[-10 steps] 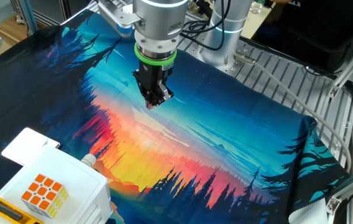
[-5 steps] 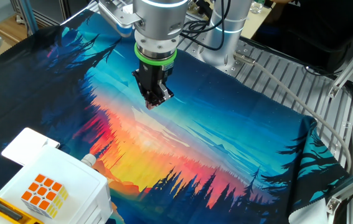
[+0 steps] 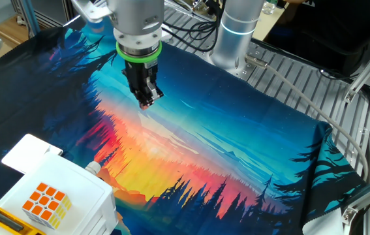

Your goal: Grasp the handle and open the drawer

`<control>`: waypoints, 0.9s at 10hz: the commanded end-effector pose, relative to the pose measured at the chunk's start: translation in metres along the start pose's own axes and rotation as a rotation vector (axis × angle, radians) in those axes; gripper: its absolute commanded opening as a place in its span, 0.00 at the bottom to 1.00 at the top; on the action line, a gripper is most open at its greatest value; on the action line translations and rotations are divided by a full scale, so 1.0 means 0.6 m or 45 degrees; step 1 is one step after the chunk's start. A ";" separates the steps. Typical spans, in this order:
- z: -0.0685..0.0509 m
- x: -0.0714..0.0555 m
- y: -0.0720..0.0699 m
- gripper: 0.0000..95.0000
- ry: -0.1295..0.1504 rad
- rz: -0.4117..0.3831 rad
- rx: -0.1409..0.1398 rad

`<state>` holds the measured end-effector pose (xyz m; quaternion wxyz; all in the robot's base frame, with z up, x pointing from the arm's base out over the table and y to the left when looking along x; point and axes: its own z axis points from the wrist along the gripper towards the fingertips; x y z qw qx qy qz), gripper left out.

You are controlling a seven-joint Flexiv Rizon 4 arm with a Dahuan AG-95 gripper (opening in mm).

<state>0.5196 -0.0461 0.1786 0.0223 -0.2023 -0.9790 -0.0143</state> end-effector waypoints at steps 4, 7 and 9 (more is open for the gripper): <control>-0.007 -0.007 0.001 0.00 -0.055 -0.065 0.006; -0.006 -0.037 0.014 0.00 -0.063 -0.075 0.002; -0.008 -0.062 0.021 0.00 -0.058 -0.078 0.009</control>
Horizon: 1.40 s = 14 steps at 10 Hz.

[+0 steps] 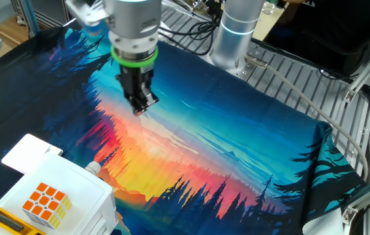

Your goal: Grasp the handle and open the drawer

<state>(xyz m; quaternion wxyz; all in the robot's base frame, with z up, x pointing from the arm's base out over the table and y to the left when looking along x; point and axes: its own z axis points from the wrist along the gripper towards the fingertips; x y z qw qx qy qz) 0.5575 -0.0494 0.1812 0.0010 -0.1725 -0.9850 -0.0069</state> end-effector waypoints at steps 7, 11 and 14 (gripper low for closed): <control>0.001 -0.030 0.003 0.00 -0.020 -0.038 0.007; 0.013 -0.050 0.009 0.00 -0.060 -0.089 0.085; 0.010 -0.092 0.002 0.00 -0.069 -0.167 0.036</control>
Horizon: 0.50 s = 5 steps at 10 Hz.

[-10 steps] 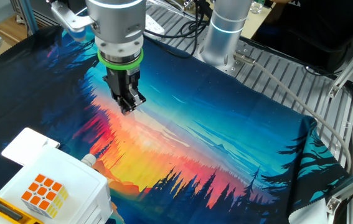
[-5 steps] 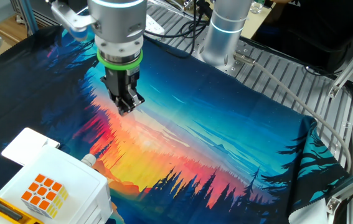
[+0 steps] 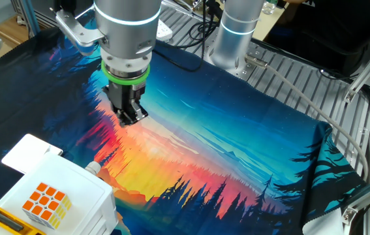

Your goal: Grasp the handle and open the drawer

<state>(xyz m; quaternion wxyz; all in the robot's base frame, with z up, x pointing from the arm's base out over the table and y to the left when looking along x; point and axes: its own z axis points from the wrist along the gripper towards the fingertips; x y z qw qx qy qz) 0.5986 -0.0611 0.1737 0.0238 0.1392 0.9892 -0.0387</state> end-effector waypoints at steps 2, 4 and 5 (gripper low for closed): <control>-0.006 -0.035 -0.012 0.00 0.055 -0.068 -0.133; 0.002 -0.035 -0.002 0.00 0.081 -0.074 -0.147; 0.006 -0.035 0.004 0.00 0.103 -0.064 -0.159</control>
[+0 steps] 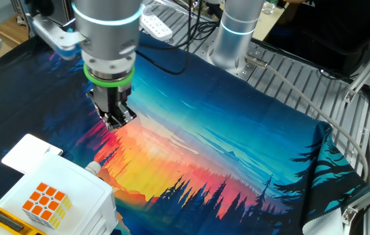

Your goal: Grasp the handle and open the drawer

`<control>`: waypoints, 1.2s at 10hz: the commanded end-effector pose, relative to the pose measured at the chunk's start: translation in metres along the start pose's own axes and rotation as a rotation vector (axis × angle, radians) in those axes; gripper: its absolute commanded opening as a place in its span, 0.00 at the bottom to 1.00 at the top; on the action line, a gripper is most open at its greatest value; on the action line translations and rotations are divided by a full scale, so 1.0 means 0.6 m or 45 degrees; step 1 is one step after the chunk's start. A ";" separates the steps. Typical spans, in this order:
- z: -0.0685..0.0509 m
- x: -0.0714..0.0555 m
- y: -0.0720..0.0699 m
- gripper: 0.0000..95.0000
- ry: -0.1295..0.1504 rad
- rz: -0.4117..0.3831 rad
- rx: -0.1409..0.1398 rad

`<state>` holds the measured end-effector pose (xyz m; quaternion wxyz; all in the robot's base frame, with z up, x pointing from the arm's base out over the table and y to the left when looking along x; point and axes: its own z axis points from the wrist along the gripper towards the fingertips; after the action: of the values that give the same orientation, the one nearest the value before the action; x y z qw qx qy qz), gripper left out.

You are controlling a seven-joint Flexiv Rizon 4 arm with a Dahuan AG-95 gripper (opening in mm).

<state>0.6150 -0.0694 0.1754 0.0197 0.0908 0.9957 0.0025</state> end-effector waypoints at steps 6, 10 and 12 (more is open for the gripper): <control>0.007 0.001 0.050 0.00 0.057 0.070 -0.111; 0.006 0.003 0.060 0.00 0.004 0.062 -0.146; 0.009 0.001 0.062 0.00 -0.023 0.025 -0.163</control>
<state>0.6236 -0.0329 0.1693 0.0328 0.1012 0.9920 0.0679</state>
